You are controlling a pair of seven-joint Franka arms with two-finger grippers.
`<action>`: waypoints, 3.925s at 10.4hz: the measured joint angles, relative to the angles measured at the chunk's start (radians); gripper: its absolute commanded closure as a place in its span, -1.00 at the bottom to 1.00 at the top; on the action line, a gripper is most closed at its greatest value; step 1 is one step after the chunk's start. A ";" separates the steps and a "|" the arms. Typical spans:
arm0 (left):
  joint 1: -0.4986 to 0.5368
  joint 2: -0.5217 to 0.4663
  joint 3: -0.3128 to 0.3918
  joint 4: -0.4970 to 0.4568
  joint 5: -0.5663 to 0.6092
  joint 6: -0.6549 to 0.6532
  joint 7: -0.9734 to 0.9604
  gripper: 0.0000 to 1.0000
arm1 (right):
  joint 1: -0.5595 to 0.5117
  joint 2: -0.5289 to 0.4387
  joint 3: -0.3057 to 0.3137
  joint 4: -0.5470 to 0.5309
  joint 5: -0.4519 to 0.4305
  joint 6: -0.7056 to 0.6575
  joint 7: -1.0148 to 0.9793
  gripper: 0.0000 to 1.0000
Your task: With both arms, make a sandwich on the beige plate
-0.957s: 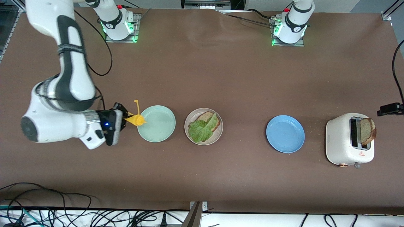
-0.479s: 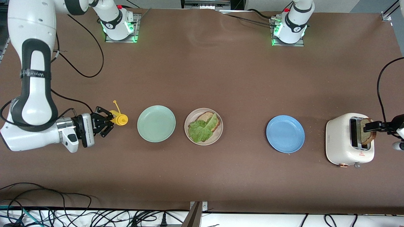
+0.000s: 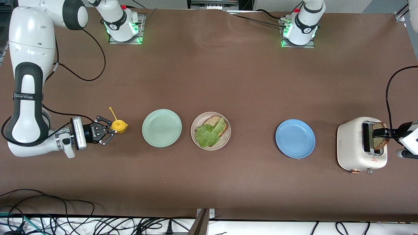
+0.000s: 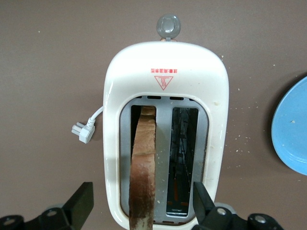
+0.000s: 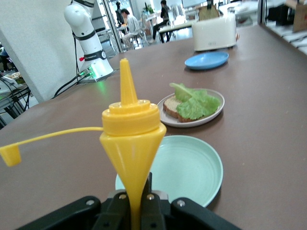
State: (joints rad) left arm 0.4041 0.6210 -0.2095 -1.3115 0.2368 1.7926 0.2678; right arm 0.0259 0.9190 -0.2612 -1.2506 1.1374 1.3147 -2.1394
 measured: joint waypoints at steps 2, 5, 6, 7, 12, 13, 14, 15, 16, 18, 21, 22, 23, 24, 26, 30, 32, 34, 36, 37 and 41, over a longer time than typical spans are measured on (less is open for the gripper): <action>0.000 0.004 0.000 0.000 0.000 0.000 0.000 0.53 | -0.009 0.042 0.001 -0.002 0.054 -0.010 -0.093 1.00; 0.000 0.008 0.000 0.000 0.000 0.000 0.002 1.00 | -0.030 0.152 0.002 -0.008 0.163 -0.056 -0.173 1.00; 0.000 0.008 0.000 0.001 0.001 0.000 0.003 1.00 | -0.042 0.185 0.002 -0.007 0.181 -0.072 -0.195 0.99; 0.000 0.007 0.000 0.004 0.001 0.000 0.003 1.00 | -0.051 0.207 0.003 -0.007 0.188 -0.086 -0.212 0.93; 0.000 -0.079 -0.009 0.031 0.001 -0.051 0.003 1.00 | -0.059 0.218 0.004 -0.005 0.201 -0.115 -0.218 -1.00; -0.001 -0.105 -0.016 0.033 0.001 -0.071 0.003 1.00 | -0.067 0.218 0.004 -0.005 0.203 -0.118 -0.217 -1.00; -0.003 -0.126 -0.021 0.039 0.001 -0.097 0.002 1.00 | -0.077 0.217 0.004 -0.005 0.203 -0.121 -0.216 -1.00; -0.008 -0.143 -0.031 0.056 -0.002 -0.137 0.001 1.00 | -0.090 0.216 0.003 -0.002 0.203 -0.122 -0.212 -1.00; -0.020 -0.155 -0.043 0.077 -0.017 -0.185 -0.020 1.00 | -0.104 0.215 0.002 0.002 0.203 -0.123 -0.204 -1.00; -0.071 -0.159 -0.052 0.107 -0.111 -0.252 -0.147 1.00 | -0.141 0.211 -0.003 0.014 0.176 -0.126 -0.173 -1.00; -0.168 -0.158 -0.054 0.107 -0.347 -0.285 -0.438 1.00 | -0.198 0.168 -0.043 0.027 0.105 -0.144 -0.087 -1.00; -0.217 -0.153 -0.054 0.105 -0.401 -0.287 -0.537 1.00 | -0.202 0.141 -0.072 0.031 0.093 -0.167 -0.011 -1.00; -0.272 -0.141 -0.054 0.100 -0.452 -0.288 -0.619 1.00 | -0.202 0.107 -0.095 0.036 0.088 -0.174 0.091 -1.00; -0.323 -0.117 -0.053 0.096 -0.510 -0.287 -0.664 1.00 | -0.201 0.067 -0.109 0.041 0.079 -0.176 0.205 -1.00; -0.404 -0.057 -0.052 0.090 -0.620 -0.225 -0.712 1.00 | -0.185 -0.022 -0.115 0.048 0.047 -0.175 0.439 -1.00; -0.510 0.028 -0.052 0.085 -0.786 0.057 -0.820 1.00 | -0.090 -0.180 -0.116 0.063 -0.070 -0.144 0.906 -1.00; -0.562 0.067 -0.052 0.082 -0.828 0.174 -0.862 1.00 | -0.079 -0.227 -0.117 0.066 -0.136 -0.143 1.079 -1.00; -0.615 0.109 -0.052 0.072 -0.854 0.315 -0.887 1.00 | -0.073 -0.239 -0.117 0.098 -0.204 -0.143 1.181 -1.00; -0.675 0.151 -0.052 0.047 -0.865 0.438 -0.906 1.00 | -0.040 -0.278 -0.117 0.132 -0.333 -0.136 1.278 -1.00; -0.696 0.168 -0.051 0.045 -0.865 0.456 -0.914 1.00 | -0.019 -0.332 -0.113 0.129 -0.427 -0.120 1.342 -1.00; -0.740 0.214 -0.050 0.042 -0.865 0.520 -0.924 1.00 | 0.018 -0.607 0.030 -0.062 -0.833 0.002 1.636 -1.00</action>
State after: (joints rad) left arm -0.3362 0.8346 -0.2596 -1.2700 -0.6282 2.3127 -0.6564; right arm 0.0443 0.3121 -0.2317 -1.3123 0.3045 1.3167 -0.5035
